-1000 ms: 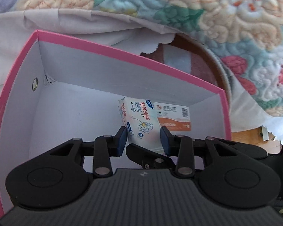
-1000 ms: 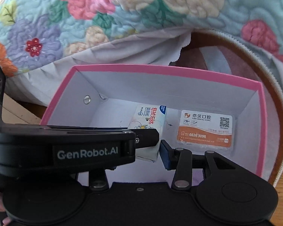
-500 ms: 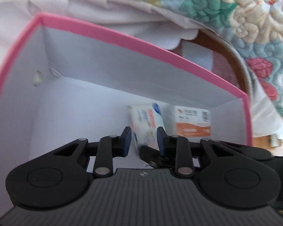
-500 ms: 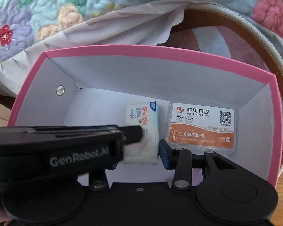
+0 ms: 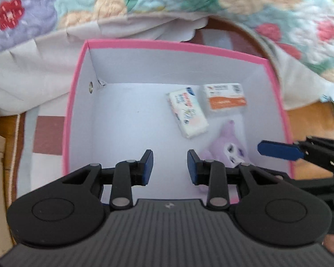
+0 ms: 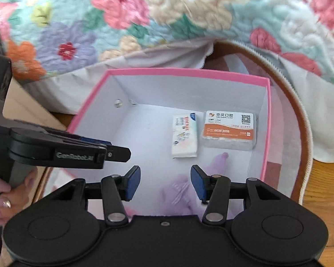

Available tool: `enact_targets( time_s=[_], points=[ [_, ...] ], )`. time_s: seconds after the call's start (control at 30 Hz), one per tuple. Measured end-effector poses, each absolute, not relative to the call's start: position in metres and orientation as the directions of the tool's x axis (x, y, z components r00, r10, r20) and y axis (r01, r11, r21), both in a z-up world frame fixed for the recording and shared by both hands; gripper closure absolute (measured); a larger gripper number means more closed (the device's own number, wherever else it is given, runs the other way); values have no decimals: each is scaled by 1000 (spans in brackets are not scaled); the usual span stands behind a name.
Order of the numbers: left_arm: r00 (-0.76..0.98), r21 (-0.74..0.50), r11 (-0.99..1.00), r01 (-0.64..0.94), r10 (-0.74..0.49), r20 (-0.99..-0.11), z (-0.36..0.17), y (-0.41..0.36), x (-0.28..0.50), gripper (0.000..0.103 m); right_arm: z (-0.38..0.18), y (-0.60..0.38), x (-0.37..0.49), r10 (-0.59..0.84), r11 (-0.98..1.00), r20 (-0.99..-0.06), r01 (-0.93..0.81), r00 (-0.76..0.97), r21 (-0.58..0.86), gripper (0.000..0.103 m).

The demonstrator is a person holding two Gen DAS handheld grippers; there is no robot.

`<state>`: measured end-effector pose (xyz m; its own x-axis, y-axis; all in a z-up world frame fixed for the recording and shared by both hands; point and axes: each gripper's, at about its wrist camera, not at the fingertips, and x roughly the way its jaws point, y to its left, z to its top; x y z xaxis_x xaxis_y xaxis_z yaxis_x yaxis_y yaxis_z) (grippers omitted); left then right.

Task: Organize objects
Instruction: 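Lower the soap box into the pink box and open the left tool, then withdraw the left tool and move it toward the gold-capped foundation bottle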

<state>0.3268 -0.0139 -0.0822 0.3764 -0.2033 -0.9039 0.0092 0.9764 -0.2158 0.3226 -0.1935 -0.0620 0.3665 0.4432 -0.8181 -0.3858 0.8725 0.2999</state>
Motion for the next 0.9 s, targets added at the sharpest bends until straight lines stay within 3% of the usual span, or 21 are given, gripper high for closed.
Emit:
enact_targets(
  time_s=[0.4, 0.53, 0.9],
  points=[
    [396, -203, 967, 154, -249, -884, 39, -18, 241, 55, 37, -198, 254, 457, 848, -833, -437, 312, 301, 42],
    [419, -239, 960, 147, -279, -864, 60, -7, 210, 51, 64, -198, 222, 449, 841, -823, -477, 348, 257, 42],
    [528, -167, 968, 188, -243, -814, 84, 10, 133, 49, 89, -187, 152, 472, 803, -802, -554, 367, 219, 32]
  ],
)
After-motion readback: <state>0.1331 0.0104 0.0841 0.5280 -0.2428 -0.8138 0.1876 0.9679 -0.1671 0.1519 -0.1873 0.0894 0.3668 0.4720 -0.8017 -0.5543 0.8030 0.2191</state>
